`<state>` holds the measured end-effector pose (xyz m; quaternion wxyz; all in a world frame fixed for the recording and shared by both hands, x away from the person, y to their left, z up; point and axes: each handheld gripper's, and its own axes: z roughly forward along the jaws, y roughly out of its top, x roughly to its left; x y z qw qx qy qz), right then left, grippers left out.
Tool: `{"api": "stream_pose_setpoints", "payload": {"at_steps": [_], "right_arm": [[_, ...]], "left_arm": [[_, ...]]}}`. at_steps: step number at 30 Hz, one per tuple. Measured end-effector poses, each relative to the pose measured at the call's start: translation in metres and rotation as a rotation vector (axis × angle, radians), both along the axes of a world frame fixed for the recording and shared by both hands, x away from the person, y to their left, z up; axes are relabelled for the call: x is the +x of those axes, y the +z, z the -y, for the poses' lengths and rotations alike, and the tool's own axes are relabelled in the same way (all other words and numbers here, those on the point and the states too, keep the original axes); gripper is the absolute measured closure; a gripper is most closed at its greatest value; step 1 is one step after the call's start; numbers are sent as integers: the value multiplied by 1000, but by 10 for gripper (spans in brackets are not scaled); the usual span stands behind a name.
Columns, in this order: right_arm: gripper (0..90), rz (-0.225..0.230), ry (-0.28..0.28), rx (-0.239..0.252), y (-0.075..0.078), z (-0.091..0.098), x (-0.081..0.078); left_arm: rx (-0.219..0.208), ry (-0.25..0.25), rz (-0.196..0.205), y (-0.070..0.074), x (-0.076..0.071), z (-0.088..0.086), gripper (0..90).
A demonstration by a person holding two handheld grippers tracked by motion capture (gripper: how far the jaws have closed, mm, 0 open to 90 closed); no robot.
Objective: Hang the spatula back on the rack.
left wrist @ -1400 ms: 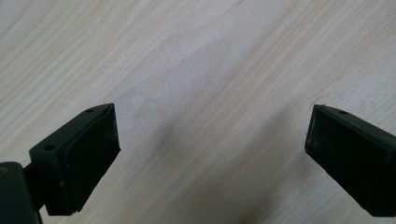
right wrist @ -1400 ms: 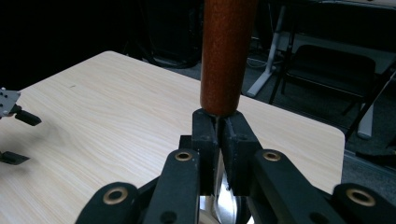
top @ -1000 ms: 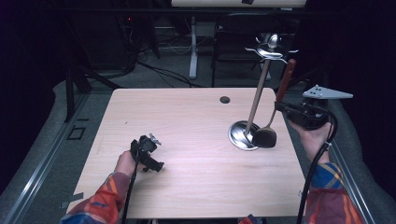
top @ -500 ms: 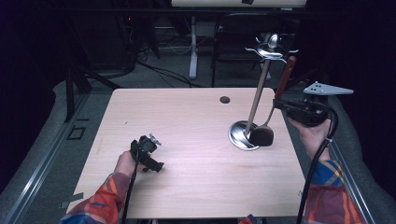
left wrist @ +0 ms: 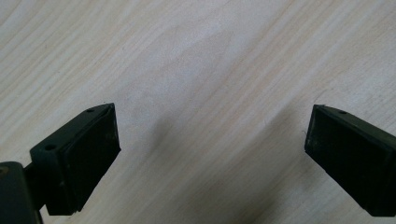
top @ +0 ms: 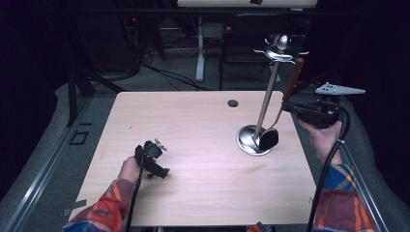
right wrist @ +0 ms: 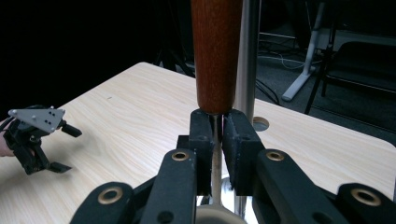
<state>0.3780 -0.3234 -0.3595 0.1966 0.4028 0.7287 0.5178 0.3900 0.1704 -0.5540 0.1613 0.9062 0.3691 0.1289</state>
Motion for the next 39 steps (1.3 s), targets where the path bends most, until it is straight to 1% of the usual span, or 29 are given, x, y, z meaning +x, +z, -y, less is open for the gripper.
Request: {"api": "stream_pose_setpoints", "payload": {"at_steps": [4,6,9,12,16,19,21,25,28,30,31,33,35,37,39], "right_arm": [[823,9,-30,-14,1,-2,0],[825,17,-44,-11,0,-4,0],[829,27,-70,-40,1,-10,-1],[832,27,-84,-51,2,-14,-1],[836,42,-127,-125,5,-21,-3],[837,38,-129,-117,5,-22,-2],[836,32,-135,-126,6,-22,-2],[834,39,-138,-149,7,-24,-1],[834,45,-154,-146,6,-25,1],[833,58,-166,-146,5,-26,2],[832,57,-169,-160,6,-27,2],[830,65,-176,-169,6,-28,2],[829,66,-179,-158,5,-28,3],[796,64,-176,-151,5,-29,3],[778,60,-180,-161,6,-31,1]], "left_arm": [[0,-1,-2,0,0,0,32],[1,-1,0,0,0,0,32],[2,-3,-1,0,0,0,32],[1,-4,-3,0,-1,1,32],[1,-3,0,0,-1,1,32],[5,-5,-1,0,-1,1,32],[6,-5,-1,0,-1,1,34],[9,-8,-2,0,-1,1,35],[12,-13,-3,-1,0,1,35],[14,-14,-5,-1,0,1,35],[12,-14,-6,-1,0,1,35],[15,-17,-8,-1,0,1,35],[14,-16,-8,-1,0,1,35],[12,-15,-7,-1,-1,1,36],[12,-12,-7,-1,-1,1,36]]}}
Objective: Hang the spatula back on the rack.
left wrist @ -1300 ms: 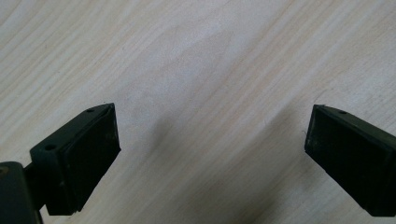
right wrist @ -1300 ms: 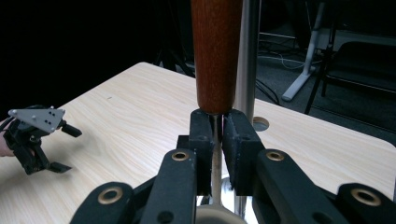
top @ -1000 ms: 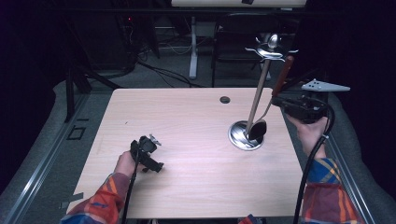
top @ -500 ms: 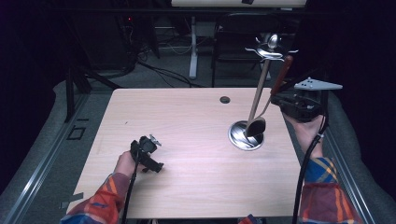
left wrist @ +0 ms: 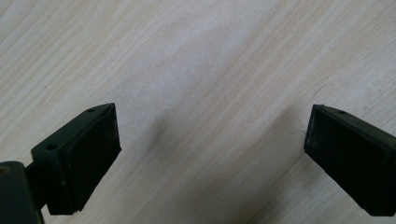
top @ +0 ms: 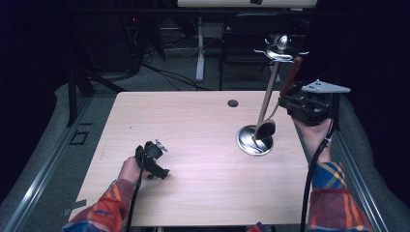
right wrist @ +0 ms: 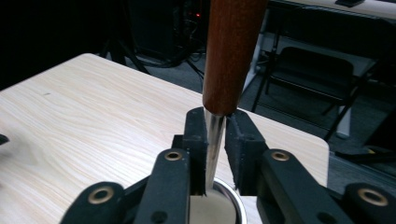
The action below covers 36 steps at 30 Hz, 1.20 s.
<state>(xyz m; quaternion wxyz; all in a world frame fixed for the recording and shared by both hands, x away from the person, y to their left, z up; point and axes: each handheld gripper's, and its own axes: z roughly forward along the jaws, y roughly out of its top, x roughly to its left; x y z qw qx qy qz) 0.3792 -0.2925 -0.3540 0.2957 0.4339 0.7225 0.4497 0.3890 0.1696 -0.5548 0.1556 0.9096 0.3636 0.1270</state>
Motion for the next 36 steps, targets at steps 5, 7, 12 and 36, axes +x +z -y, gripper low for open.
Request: {"api": "stream_pose_setpoints", "payload": {"at_steps": [5,7,12,36], "right_arm": [[758,-1,1,-14,1,-1,-3],[751,0,-1,-22,1,-2,-5],[739,-8,-2,-44,0,-2,-10],[208,-93,7,-113,-20,-8,-35]], "left_arm": [[0,-1,4,1,0,0,35],[-1,-2,3,1,-1,0,36],[-2,-3,5,2,-1,0,35],[-4,-7,10,3,-2,0,35]]}}
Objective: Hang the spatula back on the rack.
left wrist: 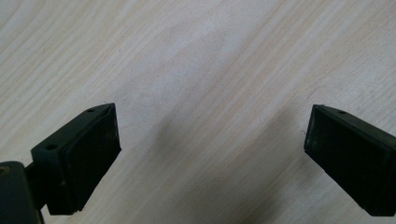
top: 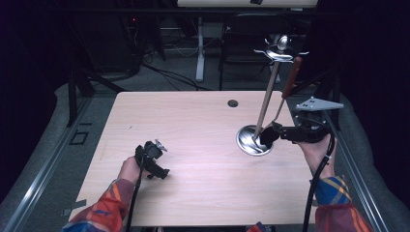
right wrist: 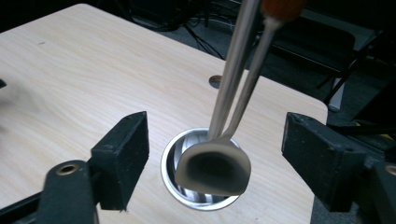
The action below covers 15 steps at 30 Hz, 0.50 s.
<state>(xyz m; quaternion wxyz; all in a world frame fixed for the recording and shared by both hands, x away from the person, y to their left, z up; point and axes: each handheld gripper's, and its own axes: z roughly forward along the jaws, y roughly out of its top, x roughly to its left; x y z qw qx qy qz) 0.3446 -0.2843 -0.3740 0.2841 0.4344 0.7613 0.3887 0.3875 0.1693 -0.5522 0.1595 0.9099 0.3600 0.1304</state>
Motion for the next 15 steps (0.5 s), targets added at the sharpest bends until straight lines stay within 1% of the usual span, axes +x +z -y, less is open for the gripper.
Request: {"api": "stream_pose_setpoints", "payload": {"at_steps": [4,6,9,11,12,15], "right_arm": [[153,-28,21,-14,-8,-3,-6],[143,-40,33,-14,-14,-4,-9],[120,-66,48,-27,-22,-8,-12],[101,-89,58,-46,-28,-10,-14],[99,-98,64,-45,-31,-11,-15],[94,-116,83,-57,-41,-16,-19]], "left_arm": [[0,-1,-1,0,0,0,35],[1,-2,0,0,0,0,35],[2,-4,0,0,0,1,35],[2,-4,0,0,0,1,35],[1,-4,0,0,0,1,35],[1,-6,-1,0,0,1,36]]}}
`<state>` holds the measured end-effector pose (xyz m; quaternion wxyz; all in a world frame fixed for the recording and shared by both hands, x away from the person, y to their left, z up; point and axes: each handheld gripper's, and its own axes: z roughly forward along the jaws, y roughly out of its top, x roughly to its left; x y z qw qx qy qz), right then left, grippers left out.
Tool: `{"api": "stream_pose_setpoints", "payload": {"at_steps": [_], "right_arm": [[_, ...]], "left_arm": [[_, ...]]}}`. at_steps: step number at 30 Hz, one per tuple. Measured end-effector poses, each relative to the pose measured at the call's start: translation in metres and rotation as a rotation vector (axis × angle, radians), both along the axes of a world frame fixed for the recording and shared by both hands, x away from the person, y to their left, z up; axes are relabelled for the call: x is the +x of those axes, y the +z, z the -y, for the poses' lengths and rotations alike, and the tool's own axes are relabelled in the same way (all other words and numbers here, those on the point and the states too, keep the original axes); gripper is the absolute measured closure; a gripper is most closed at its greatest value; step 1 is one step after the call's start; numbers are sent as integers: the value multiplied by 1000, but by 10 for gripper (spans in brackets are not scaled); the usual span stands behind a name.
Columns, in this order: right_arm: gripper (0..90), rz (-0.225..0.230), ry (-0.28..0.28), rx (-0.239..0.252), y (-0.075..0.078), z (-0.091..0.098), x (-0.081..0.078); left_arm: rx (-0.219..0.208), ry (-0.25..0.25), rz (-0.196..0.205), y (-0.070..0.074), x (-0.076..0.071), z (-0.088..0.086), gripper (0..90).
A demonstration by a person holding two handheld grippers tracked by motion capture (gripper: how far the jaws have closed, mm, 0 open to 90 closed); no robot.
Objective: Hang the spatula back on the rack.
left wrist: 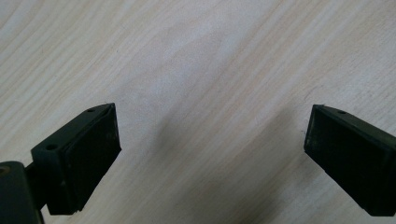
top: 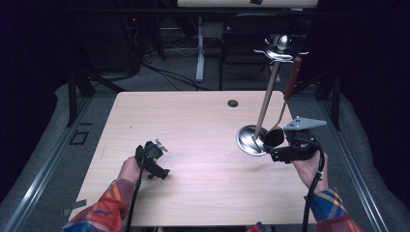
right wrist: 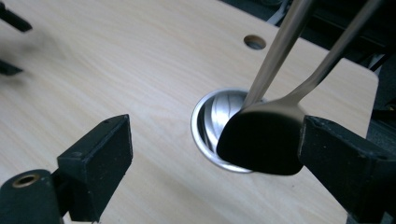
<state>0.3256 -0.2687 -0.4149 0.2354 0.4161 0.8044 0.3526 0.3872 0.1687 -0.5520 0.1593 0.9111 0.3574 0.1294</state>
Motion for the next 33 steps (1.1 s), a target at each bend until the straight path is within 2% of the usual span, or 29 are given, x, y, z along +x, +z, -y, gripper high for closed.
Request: {"api": "stream_pose_setpoints", "payload": {"at_steps": [4,8,12,15,20,25,26,28,29,30,32,33], "right_arm": [[85,-45,25,-35,-13,-4,-5],[29,-85,51,-59,-28,-9,-10],[3,-146,75,-92,-43,-13,-13],[0,-193,92,-98,-54,-14,-14],[0,-274,148,-155,-73,-22,-12],[0,-367,174,-232,-92,-31,-4],[0,-391,189,-266,-94,-31,-3],[0,-399,186,-275,-97,-30,-2],[0,-400,176,-240,-100,-31,-3],[0,-419,189,-271,-100,-29,-1],[0,-415,185,-287,-104,-29,-1],[0,-422,189,-314,-104,-29,0]], "left_arm": [[1,-1,-4,-1,0,0,36],[1,0,-1,-1,0,1,36],[-8,0,5,0,0,1,30],[-9,0,8,1,-1,0,28],[-8,-2,12,1,-1,1,28],[-7,-1,18,0,-1,2,28],[-8,0,18,1,-1,2,29],[-8,2,19,0,-1,1,28],[-8,4,19,0,-1,2,29],[-6,2,19,0,-1,2,28],[-5,1,18,0,-1,2,28],[-4,0,20,0,-1,2,28]]}}
